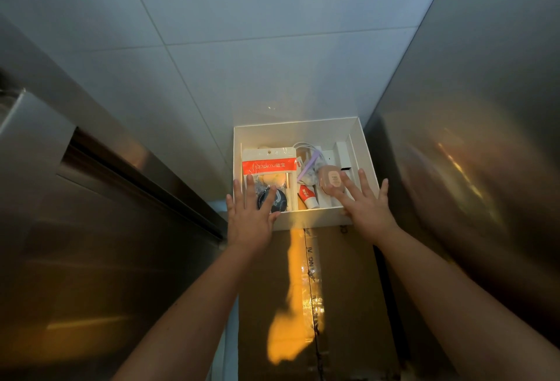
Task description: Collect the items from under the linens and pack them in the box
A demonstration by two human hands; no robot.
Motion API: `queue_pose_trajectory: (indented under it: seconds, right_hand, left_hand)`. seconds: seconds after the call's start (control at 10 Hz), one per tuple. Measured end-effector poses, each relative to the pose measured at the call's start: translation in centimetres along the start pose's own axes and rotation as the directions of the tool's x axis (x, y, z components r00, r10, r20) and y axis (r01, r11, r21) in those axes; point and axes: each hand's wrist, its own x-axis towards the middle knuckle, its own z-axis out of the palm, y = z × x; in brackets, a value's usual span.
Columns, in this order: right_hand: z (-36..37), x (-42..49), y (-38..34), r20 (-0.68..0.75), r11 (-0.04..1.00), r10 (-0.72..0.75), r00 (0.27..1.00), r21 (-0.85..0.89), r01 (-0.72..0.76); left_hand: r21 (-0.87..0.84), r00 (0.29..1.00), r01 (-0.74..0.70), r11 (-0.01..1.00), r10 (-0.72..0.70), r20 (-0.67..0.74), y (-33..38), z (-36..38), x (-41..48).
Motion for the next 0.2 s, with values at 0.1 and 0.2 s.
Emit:
queue_pose_trajectory:
  seconds: [0.1,0.2]
  right_hand:
    - [-0.57,-0.56,-0.65,0.023,0.998,0.064,0.998,-0.022,-0.064]
    - [-0.97,-1.16,-1.56,0.029,0.992,0.125,0.992,0.019,-0.126]
  left_hand:
    - [0.003,0.999,0.033,0.999,-0.033,0.041,0.27,-0.62,-0.48]
    - [-0.021,0.999,0.029,0.999,-0.028,0.04,0.6,-1.04,-1.15]
